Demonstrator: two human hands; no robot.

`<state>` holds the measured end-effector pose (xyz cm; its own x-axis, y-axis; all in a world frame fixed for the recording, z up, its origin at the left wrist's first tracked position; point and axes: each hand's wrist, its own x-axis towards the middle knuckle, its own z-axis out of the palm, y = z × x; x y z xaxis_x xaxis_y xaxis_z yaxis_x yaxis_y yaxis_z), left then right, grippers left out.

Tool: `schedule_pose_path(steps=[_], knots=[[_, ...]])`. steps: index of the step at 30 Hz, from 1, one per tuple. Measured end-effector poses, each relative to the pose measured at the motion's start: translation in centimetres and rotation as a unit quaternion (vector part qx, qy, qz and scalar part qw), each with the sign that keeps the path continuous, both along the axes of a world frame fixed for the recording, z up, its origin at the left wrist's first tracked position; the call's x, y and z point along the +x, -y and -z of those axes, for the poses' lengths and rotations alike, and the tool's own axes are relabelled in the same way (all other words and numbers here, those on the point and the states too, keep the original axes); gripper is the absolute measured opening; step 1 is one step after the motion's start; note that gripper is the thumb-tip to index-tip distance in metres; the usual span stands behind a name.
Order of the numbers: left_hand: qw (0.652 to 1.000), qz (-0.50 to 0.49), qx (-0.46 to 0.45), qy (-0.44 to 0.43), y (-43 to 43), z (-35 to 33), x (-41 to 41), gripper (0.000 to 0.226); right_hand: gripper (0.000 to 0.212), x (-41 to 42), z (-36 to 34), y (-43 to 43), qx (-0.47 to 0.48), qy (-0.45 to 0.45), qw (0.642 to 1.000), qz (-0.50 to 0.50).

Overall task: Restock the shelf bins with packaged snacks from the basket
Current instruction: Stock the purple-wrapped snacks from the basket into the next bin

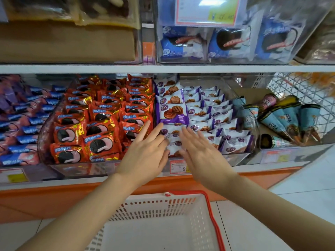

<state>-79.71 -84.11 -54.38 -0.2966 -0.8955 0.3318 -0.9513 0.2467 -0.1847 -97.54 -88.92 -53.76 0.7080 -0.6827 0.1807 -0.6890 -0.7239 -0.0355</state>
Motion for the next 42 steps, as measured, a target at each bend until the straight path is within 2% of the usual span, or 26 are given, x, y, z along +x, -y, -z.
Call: schedule_pose_path(steps=[2, 4, 6, 9, 11, 13, 14, 18, 21, 24, 27, 33, 36, 42], knots=[[1.000, -0.008, -0.016, -0.001, 0.3, -0.4, 0.2, 0.046, 0.060, -1.1, -0.9, 2.0, 0.005, 0.012, 0.999, 0.042], [0.999, -0.028, -0.027, 0.003, 1.3, -0.9, 0.4, 0.050, 0.057, -1.5, -0.9, 5.1, 0.006, -0.062, 0.993, 0.097], [0.999, -0.048, -0.015, 0.009, 2.6, -1.3, 0.5, 0.056, 0.057, -0.4, -0.8, 7.7, 0.062, -0.114, 0.986, 0.104], [0.997, -0.072, 0.024, 0.006, 4.3, -1.5, 0.2, 0.066, 0.057, 1.2, -0.8, 10.1, 0.152, -0.125, 0.976, 0.092], [0.997, -0.076, 0.025, -0.012, 4.8, -1.6, -0.1, 0.068, 0.055, 1.0, -1.4, 10.7, 0.169, -0.092, 0.978, 0.081], [0.997, -0.076, 0.014, -0.024, 5.1, -1.7, -0.2, 0.065, 0.054, 0.6, -1.8, 11.1, 0.152, -0.041, 0.983, 0.091], [0.997, -0.078, 0.010, -0.025, 5.1, -1.7, -0.2, 0.064, 0.054, 0.5, -1.9, 11.4, 0.137, -0.046, 0.985, 0.094], [0.997, -0.071, 0.007, -0.042, 5.2, -1.6, -0.1, 0.061, 0.053, 1.2, -1.4, 12.1, 0.126, -0.137, 0.982, 0.041], [0.997, -0.063, 0.000, -0.053, 5.1, -1.6, 0.0, 0.059, 0.052, 1.0, -2.2, 12.6, 0.120, -0.156, 0.980, -0.001], [0.997, -0.064, -0.002, -0.051, 5.1, -1.5, 0.0, 0.058, 0.051, 1.3, -3.2, 14.2, 0.084, -0.102, 0.990, 0.043], [0.996, -0.063, -0.001, -0.056, 5.2, -1.3, 0.0, 0.058, 0.055, 2.3, -2.6, 15.8, 0.085, -0.160, 0.980, 0.081], [0.996, -0.064, -0.007, -0.063, 5.2, -1.3, 0.0, 0.057, 0.053, 3.5, -2.3, 16.9, 0.077, -0.209, 0.968, 0.111], [0.996, -0.066, -0.005, -0.066, 5.2, -1.2, -0.1, 0.057, 0.055, 4.4, -2.6, 17.3, 0.053, -0.177, 0.977, 0.109], [0.996, -0.069, -0.013, -0.060, 5.2, -1.1, 0.0, 0.057, 0.055, 4.8, -2.1, 19.1, 0.153, -0.107, 0.977, 0.101]])
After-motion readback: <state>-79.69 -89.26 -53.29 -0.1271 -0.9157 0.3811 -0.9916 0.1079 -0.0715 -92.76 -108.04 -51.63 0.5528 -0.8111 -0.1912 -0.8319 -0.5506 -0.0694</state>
